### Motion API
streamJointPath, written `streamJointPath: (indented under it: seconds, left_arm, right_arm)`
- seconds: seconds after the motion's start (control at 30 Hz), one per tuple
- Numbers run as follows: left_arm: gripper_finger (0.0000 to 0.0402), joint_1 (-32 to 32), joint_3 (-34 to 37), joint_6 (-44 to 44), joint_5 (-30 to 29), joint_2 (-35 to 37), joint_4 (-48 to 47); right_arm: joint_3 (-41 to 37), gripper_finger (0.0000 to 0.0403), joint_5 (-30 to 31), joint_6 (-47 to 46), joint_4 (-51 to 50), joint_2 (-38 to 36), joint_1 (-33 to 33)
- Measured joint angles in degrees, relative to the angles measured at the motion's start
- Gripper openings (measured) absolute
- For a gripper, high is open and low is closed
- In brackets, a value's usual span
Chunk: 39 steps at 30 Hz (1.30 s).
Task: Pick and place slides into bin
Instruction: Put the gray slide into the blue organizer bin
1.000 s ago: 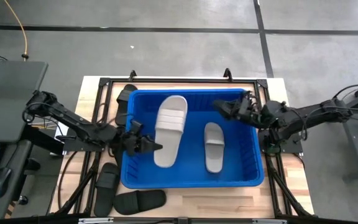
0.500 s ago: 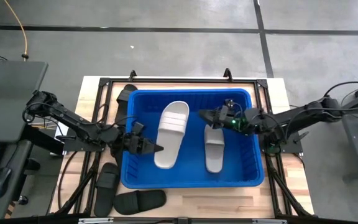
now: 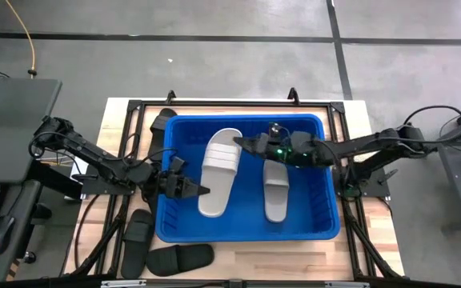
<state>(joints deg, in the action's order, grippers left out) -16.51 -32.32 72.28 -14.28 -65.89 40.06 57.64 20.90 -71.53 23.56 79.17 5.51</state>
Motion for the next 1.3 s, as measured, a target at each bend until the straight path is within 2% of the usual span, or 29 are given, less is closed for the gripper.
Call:
streamJointPath:
  seconds: [0.2, 0.33, 0.5, 0.63, 0.77, 0.93, 1.1, 1.2, 1.3]
  left_arm:
    - [0.0039, 0.0, 0.0, -0.4, -0.3, 0.0, 0.2]
    - [0.0039, -0.1, 0.0, -1.5, -0.2, 0.0, 0.4]
    - [0.0040, -0.1, 0.0, -2.0, 0.1, 0.0, 0.4]
    - [0.0050, 0.0, 0.0, -3.9, -0.7, -0.1, -0.3]
    - [0.0088, 0.1, 0.0, -4.4, -1.5, -0.1, 0.2]
    - [0.0167, 0.0, -0.1, -5.4, -1.9, 0.2, 1.1]
    - [0.0239, 0.1, 0.0, -5.4, -2.8, 0.5, 0.8]
    - [0.0265, 0.1, 0.0, -8.0, -4.8, 1.5, 0.4]
    - [0.0273, 0.9, 0.0, -11.9, -7.6, 3.2, 0.0]
  right_arm:
    - [8.2, 0.0172, -4.7, 1.9, -10.7, 3.8, -1.7]
    - [9.8, 0.0120, -5.9, 3.6, -12.4, 4.3, -1.9]
    - [9.8, 0.0021, -7.6, 5.1, -15.7, 3.5, -2.1]
    - [9.9, 0.0014, -7.8, 4.1, -22.0, 2.8, -2.1]
    - [9.9, 0.0010, -7.4, 4.4, -29.3, -0.2, -2.0]
    - [9.8, 0.0010, -8.7, 7.8, -38.6, -6.9, -1.7]
    - [9.8, 0.0010, -7.9, 6.8, -49.0, -13.3, -1.9]
    - [9.8, 0.0010, -9.4, 6.5, -54.6, -15.4, -1.8]
    - [9.8, 0.0010, -10.7, 6.0, -59.5, -17.7, -1.8]
